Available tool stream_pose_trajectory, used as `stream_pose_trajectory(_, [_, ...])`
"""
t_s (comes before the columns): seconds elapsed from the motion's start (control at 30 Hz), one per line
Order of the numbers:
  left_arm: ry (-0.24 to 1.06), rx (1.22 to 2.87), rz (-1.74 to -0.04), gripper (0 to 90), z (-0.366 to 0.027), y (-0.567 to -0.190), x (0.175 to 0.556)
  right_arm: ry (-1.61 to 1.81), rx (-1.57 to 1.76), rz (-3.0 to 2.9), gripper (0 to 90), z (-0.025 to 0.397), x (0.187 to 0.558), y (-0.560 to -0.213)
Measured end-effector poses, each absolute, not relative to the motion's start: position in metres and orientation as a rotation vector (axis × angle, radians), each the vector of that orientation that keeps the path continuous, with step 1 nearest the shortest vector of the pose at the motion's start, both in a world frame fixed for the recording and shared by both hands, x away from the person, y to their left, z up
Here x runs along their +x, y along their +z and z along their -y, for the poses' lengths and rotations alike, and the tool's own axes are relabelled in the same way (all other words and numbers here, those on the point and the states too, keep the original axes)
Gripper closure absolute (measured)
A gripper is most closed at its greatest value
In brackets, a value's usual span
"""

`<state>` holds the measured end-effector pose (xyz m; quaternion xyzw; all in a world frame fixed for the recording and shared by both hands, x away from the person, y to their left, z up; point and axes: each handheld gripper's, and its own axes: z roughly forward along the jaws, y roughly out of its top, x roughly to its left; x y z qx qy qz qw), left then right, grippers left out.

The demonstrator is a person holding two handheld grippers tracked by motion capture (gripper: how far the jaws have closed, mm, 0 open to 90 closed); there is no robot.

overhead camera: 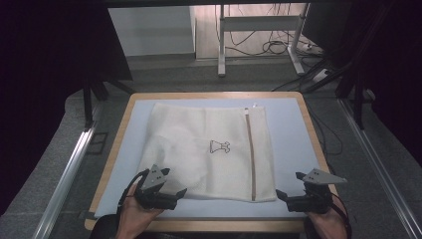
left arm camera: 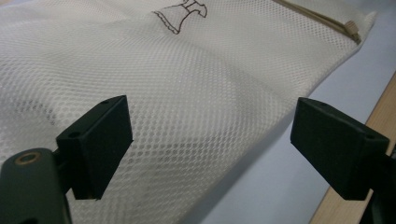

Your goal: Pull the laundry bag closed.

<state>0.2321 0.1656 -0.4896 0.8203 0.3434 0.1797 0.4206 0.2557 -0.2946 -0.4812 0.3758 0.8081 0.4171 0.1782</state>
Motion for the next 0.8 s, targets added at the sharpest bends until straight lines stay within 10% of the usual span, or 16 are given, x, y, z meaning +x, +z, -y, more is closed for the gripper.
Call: stream_pose_trajectory(0.8, [0.407, 2.077, -0.770, 32.9, -0.144, -0.490, 0.237, 1.155, 1.032, -2.336, 5.7, 0.283, 0.262, -0.481])
